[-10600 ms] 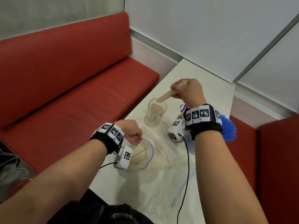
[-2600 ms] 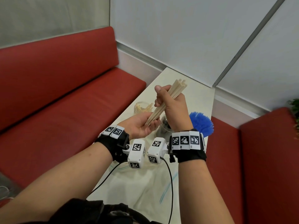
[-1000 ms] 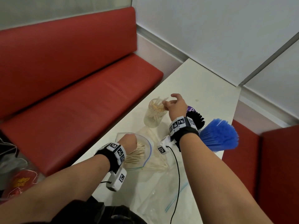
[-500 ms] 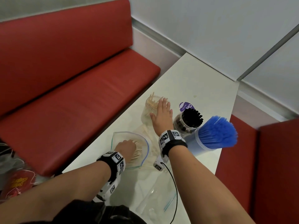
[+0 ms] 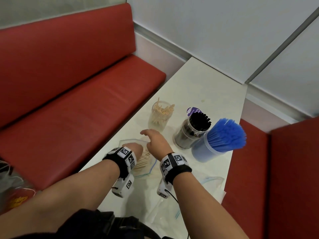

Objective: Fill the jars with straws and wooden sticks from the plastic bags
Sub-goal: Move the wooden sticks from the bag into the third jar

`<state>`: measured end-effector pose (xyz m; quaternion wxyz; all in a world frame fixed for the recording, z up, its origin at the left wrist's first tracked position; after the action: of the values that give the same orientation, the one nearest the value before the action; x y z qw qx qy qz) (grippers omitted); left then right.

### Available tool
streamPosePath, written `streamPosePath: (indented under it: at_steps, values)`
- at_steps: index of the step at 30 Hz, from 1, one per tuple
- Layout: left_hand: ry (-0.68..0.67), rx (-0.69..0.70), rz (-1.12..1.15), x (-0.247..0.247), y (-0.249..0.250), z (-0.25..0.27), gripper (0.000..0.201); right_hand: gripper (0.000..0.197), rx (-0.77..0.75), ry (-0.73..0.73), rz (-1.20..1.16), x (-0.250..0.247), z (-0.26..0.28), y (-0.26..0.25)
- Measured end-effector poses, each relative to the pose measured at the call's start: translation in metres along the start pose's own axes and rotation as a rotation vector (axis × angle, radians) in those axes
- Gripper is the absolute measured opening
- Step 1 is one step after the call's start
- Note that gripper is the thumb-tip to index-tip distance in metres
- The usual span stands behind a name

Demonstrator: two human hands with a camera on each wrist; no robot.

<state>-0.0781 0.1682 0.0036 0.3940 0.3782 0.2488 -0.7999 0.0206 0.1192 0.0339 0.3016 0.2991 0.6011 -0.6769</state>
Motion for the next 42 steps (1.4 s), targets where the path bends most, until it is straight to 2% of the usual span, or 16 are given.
streamPosePath:
  at_steps: [5, 7, 11, 15, 17, 21, 24, 26, 28, 31, 32, 34, 36, 38, 40, 42]
  values:
    - [0.04, 0.024, 0.044, -0.049, -0.007, 0.021, 0.039, 0.094, 0.077, -0.186, 0.227, 0.034, 0.012, 0.005]
    - [0.056, 0.026, 0.049, -0.069, -0.007, 0.033, 0.038, 0.083, 0.112, -0.124, 0.219, 0.038, 0.014, 0.007]
    - [0.121, 0.051, 0.002, -0.104, -0.005, 0.061, 0.036, 0.035, 0.073, 0.092, 0.112, 0.03, 0.013, 0.001]
    - [0.246, 0.131, -0.083, -0.144, -0.004, 0.087, 0.014, 0.015, -0.021, 0.293, -0.198, 0.011, 0.019, -0.018]
    - [0.353, 0.18, 0.062, -0.163, -0.01, 0.093, 0.036, 0.019, -0.02, 0.335, -0.344, 0.004, 0.019, -0.025]
    - [0.634, 0.268, 0.345, -0.181, -0.014, 0.097, 0.047, 0.026, -0.057, 0.462, -0.445, -0.011, 0.017, -0.04]
    - [0.655, 0.329, 0.388, -0.174, -0.005, 0.101, 0.055, 0.025, -0.018, 0.527, -0.474, -0.024, 0.014, -0.047]
    - [0.585, 0.439, 0.632, -0.172, -0.003, 0.104, 0.049, 0.028, -0.003, 0.53, -0.545, -0.032, 0.016, -0.049]
    - [0.504, 0.558, 1.161, -0.176, -0.006, 0.107, 0.04, 0.035, 0.031, 0.552, -0.656, -0.043, 0.019, -0.048]
    - [0.392, 0.429, 1.77, -0.173, -0.012, 0.092, 0.042, 0.034, 0.04, 0.654, -0.849, -0.075, 0.027, -0.054]
    - [0.27, 0.332, 1.846, -0.166, -0.013, 0.084, 0.04, 0.035, 0.006, 0.673, -0.922, -0.086, 0.03, -0.058]
    - [-0.121, 0.216, 1.815, -0.143, -0.008, 0.07, 0.035, 0.043, -0.076, 0.684, -1.014, -0.108, 0.033, -0.068]
    - [-0.562, 0.229, 1.75, -0.116, 0.0, 0.066, 0.033, 0.047, -0.132, 0.7, -1.065, -0.123, 0.035, -0.078]
    - [-0.887, 0.284, 1.874, -0.096, 0.011, 0.068, 0.036, 0.045, -0.162, 0.716, -1.086, -0.132, 0.036, -0.084]
    - [-1.04, 0.308, 2.027, -0.088, 0.02, 0.07, 0.031, 0.044, -0.187, 0.713, -1.046, -0.134, 0.038, -0.087]
    - [-1.09, 0.313, 2.095, -0.088, 0.024, 0.07, 0.028, 0.038, -0.204, 0.698, -0.986, -0.133, 0.041, -0.088]
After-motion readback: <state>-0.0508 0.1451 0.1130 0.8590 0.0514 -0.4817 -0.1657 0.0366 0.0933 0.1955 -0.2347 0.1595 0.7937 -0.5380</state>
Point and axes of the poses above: each hand's wrist, its own z-axis away from the middle knuckle, its own x-axis out of the palm, y = z × x, the point moved 2 cm from there along -z, towards the middle knuckle, and after that the axes turned 13 degrees about -x, right-handed, at the moved point
